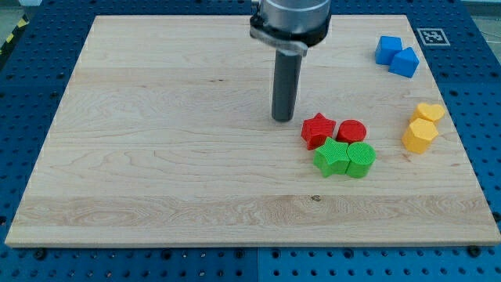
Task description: Locate the arm below the blue triangle
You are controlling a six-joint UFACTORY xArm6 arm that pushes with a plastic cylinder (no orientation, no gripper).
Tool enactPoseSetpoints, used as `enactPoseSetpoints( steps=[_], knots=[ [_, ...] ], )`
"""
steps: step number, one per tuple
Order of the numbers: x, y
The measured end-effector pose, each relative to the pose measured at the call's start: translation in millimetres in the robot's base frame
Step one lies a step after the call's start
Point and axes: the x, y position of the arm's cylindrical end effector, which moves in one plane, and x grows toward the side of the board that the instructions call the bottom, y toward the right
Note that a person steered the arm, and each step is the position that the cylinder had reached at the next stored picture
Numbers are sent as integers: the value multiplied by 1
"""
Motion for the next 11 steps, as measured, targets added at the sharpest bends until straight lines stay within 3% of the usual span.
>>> enactPoseSetpoints(
  steps=[4, 6, 7, 8, 11],
  knots=[
    [12, 34],
    [-41, 34],
    [-46, 35],
    [-73, 60],
    [-95, 144]
  ],
)
